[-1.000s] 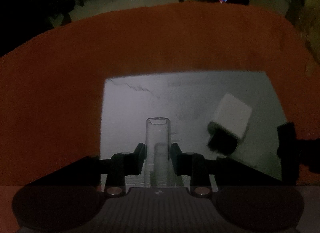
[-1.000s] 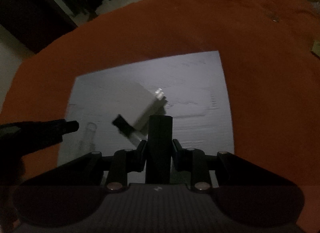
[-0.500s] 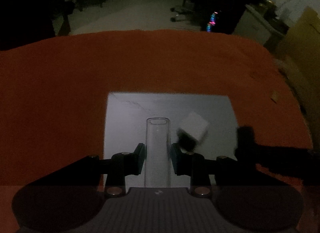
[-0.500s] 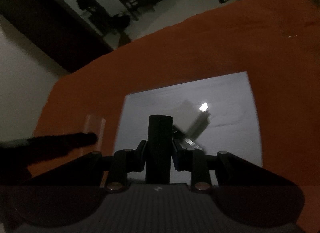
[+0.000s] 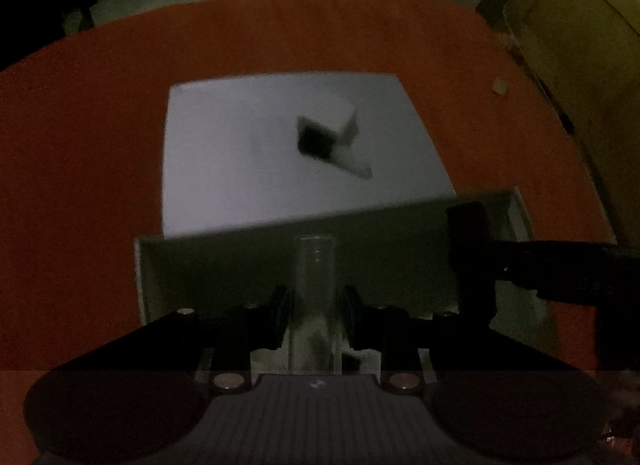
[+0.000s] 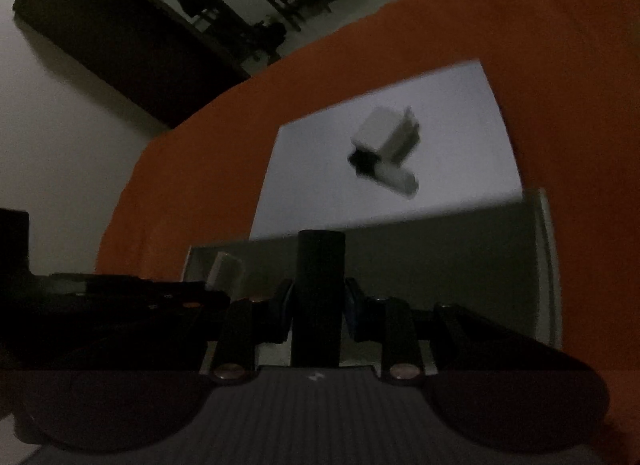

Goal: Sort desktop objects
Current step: 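Lower the clear tube and black bar into the box and open both tools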

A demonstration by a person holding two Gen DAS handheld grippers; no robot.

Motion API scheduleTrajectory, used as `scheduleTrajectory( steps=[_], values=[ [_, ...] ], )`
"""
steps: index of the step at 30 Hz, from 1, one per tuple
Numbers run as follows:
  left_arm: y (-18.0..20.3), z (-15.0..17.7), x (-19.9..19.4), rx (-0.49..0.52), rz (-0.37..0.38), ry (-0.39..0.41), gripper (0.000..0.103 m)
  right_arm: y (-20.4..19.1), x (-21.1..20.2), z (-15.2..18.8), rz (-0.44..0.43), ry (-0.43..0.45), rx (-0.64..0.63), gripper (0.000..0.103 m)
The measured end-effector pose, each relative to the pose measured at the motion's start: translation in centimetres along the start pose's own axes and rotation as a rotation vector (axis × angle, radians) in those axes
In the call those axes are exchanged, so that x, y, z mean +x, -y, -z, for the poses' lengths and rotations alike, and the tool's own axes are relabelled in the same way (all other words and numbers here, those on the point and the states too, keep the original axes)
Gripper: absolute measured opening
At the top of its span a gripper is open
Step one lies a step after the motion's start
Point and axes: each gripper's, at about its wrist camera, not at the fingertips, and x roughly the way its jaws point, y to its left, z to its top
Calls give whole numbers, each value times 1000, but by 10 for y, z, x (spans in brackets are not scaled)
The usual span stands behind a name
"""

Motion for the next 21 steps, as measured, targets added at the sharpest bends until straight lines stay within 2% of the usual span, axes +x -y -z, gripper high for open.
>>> scheduleTrajectory(
  steps=[5,9,13,16,21],
  values=[
    [8,27,10,-5,11,6,24,8,-5,32,35,-10,5,29],
    [14,49,29,-7,78,-72,24,7,-1,52,99,-10,-58,29],
    [24,68,39,8,93,-79,24,7,9,64,150,-18,-104,29],
    [24,82,44,-27,116,-100,24,11,5,70,165,-1,-117,28],
    [19,93,50,-22,78,-108,24,16,11,83,216,-30,-147,28]
  ],
)
